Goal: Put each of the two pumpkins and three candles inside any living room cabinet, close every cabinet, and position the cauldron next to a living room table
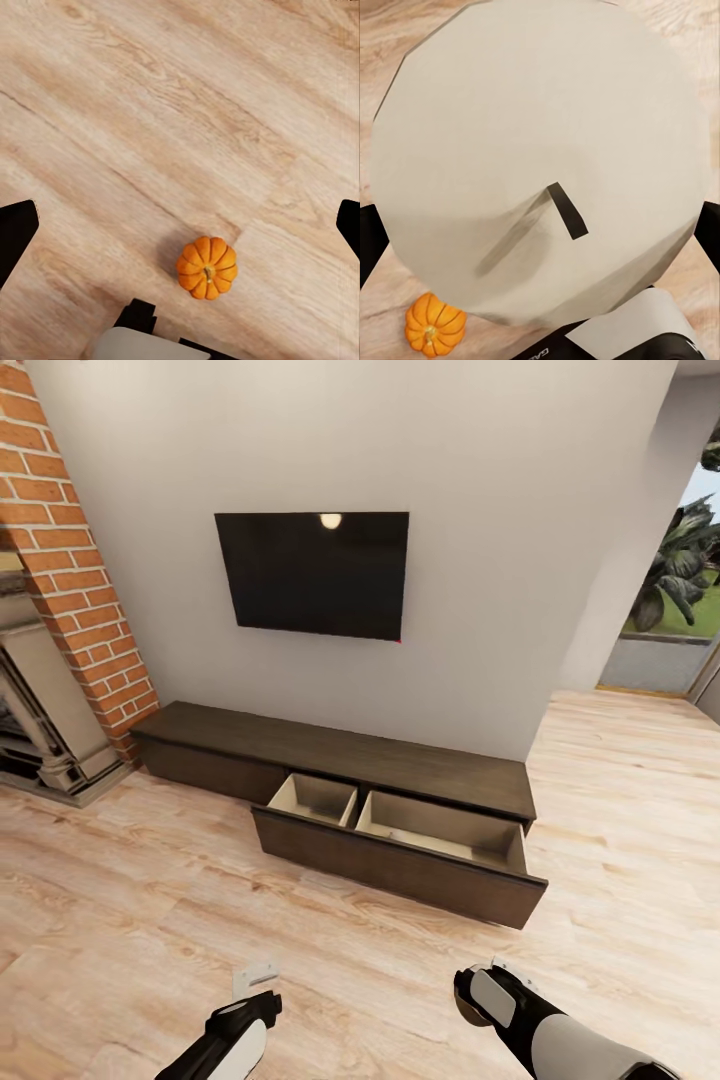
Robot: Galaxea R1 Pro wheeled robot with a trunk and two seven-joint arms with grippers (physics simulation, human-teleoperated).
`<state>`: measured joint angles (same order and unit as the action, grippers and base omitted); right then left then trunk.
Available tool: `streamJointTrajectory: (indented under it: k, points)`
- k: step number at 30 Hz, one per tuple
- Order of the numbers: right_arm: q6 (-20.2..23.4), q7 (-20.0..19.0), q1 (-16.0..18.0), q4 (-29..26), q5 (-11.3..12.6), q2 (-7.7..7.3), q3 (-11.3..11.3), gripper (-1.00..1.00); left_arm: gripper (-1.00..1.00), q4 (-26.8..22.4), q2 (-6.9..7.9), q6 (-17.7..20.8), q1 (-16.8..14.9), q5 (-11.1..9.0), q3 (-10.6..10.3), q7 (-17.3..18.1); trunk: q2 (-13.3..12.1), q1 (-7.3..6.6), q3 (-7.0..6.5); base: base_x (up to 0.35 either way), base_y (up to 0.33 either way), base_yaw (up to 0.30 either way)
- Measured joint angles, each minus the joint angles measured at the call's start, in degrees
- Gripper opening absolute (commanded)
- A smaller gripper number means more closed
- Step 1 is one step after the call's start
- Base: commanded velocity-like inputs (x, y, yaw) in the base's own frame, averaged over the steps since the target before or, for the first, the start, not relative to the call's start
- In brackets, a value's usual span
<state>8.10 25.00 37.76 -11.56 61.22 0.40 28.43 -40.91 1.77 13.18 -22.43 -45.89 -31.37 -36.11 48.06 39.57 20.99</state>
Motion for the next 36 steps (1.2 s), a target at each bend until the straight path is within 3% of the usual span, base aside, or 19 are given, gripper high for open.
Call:
streamJointTrajectory:
  k: [36]
  points:
    - [0.00,0.03,-0.01,-0.02,0.00,-0.02,0.01,-1.00,1.00,0.01,0.00,-0.03,-0.01,0.00,-0.01,0.01,0.00,0.00,0.07,-0.019,-0.042,0.017]
